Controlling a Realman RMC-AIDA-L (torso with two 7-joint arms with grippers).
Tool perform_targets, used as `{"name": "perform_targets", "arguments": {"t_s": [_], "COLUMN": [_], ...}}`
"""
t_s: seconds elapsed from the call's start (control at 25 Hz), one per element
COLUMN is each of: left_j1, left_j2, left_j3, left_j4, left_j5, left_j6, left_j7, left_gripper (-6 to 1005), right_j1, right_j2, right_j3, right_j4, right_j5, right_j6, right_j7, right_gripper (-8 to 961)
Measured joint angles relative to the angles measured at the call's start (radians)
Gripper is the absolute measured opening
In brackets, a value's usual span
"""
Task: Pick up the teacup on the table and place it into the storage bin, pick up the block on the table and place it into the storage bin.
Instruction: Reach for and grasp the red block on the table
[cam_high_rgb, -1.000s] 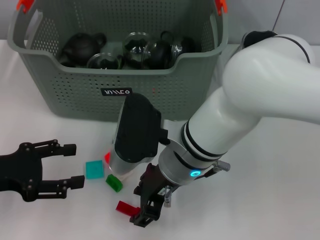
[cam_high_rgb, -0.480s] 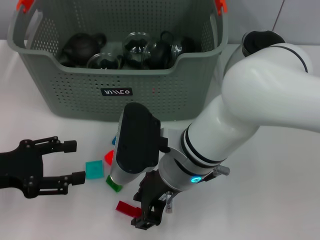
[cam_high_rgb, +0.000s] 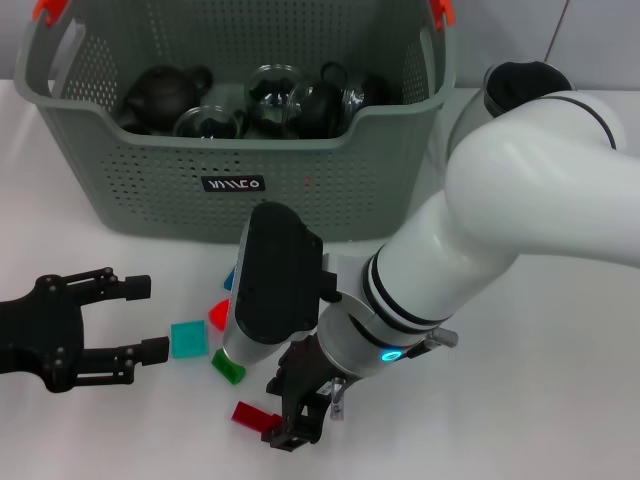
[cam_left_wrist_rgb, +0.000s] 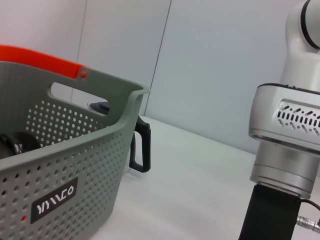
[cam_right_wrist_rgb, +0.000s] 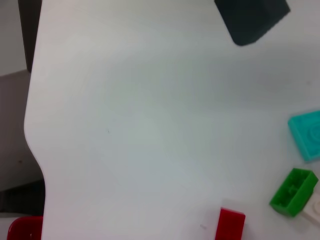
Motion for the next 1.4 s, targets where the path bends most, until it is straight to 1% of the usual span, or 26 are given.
{"name": "perform_targets", "arguments": {"t_s": [0.36,0.56,0.96,1.08,1.32,1.4], "left_j1": [-0.002,-0.003,-0.004,-0.004,-0.004,-0.004], "left_j2": [0.001,0.002,0.002,0.002,0.002,0.002], "left_j3": [0.0,0.0,-0.001,-0.002,-0.002,-0.002], "left_j4": [-0.005,-0.007,-0.005,-0.002,-0.003,-0.004], "left_j5": [0.003,0.0,0.0,0.0,0.0,0.001], "left_j6": [0.001,0.001,0.0,-0.001,-0.003,-0.003], "left_j7": [0.0,0.0,-0.001,-0.001,-0.003,-0.004], "left_gripper": [830,830,830,830,830,830], "right_j1": [0.0,0.004,0.009,0.009,0.009,0.01], "right_j2": [0.0,0.0,0.0,0.0,0.0,0.0], "right_j3": [-0.021,-0.03,-0.031,-0.031,-0.031,-0.031], "right_j4": [0.002,0.003,0.016,0.017,0.018,0.02], "right_j5": [0.021,0.04,0.044,0.044,0.042,0.042], "right_j6": [-0.005,-0.011,0.005,0.007,0.009,0.01], "right_j7": [-0.021,-0.038,-0.041,-0.042,-0.042,-0.042], "right_gripper": [530,496,466,384,254,250]}}
